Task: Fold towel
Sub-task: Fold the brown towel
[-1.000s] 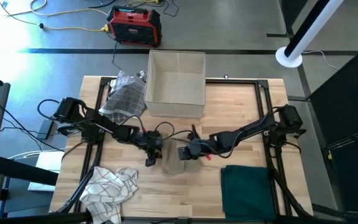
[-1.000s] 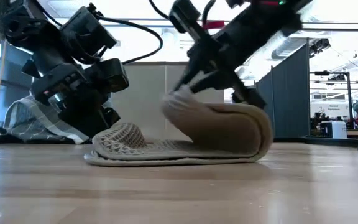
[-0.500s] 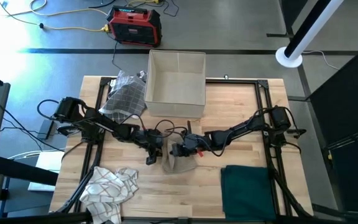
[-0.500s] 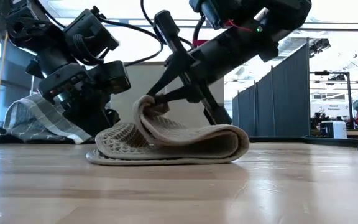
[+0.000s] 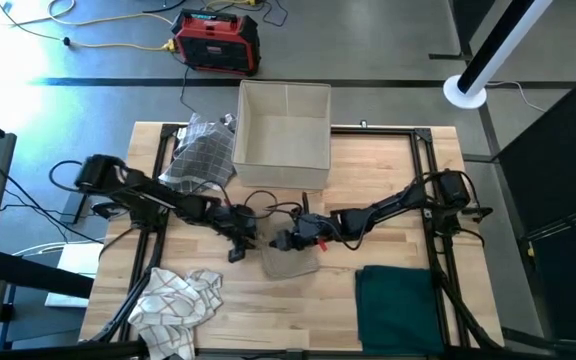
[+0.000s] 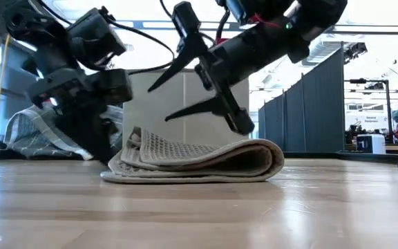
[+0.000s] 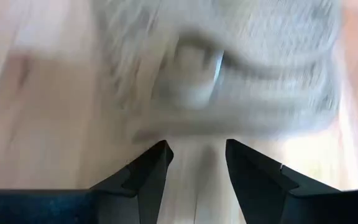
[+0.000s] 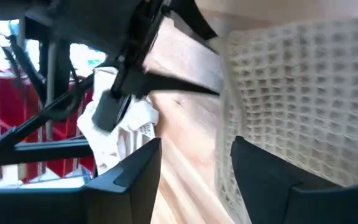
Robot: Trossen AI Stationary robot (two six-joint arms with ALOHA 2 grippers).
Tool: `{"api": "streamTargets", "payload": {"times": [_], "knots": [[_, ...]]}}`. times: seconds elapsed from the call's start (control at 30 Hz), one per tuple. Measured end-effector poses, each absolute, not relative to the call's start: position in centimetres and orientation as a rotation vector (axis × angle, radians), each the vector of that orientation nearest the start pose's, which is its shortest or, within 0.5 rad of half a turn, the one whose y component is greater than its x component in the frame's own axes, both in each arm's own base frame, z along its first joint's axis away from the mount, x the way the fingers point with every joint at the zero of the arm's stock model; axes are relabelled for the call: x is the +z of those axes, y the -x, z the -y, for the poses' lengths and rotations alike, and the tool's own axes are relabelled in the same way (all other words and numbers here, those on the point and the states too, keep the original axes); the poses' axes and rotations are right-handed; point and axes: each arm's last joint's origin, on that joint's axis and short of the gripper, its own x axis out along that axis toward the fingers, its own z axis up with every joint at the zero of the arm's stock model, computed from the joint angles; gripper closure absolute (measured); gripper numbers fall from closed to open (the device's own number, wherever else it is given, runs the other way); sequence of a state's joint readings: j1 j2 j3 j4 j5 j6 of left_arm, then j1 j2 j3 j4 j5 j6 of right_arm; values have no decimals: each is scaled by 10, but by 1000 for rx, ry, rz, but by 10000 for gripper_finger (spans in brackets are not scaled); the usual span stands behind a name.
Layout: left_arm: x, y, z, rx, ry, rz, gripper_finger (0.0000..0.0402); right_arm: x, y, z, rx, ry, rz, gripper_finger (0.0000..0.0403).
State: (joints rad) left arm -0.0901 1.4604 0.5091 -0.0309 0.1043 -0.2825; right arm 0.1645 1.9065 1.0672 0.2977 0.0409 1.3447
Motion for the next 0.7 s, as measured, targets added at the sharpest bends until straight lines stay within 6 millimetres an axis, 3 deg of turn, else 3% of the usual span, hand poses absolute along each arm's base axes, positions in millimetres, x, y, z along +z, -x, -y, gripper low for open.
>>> {"api": "streamTargets", "payload": {"times": [0.1, 0.2, 0.4, 0.53, 0.7], "knots": [[136, -219, 21, 36, 285, -1036, 243, 175, -383, -62, -263, -1148, -580, 227], [156, -213, 22, 64, 331, -947, 243, 189, -370, -60, -256, -995, -649, 241], [189, -228, 33, -6, 288, -593, 243, 189, -351, -77, -144, -608, -819, 281], [183, -241, 32, 12, 225, -533, 243, 170, -350, -99, -85, -421, -874, 302], [153, -253, 28, 13, 282, -645, 243, 150, -346, -113, -75, -344, -952, 325]]}}
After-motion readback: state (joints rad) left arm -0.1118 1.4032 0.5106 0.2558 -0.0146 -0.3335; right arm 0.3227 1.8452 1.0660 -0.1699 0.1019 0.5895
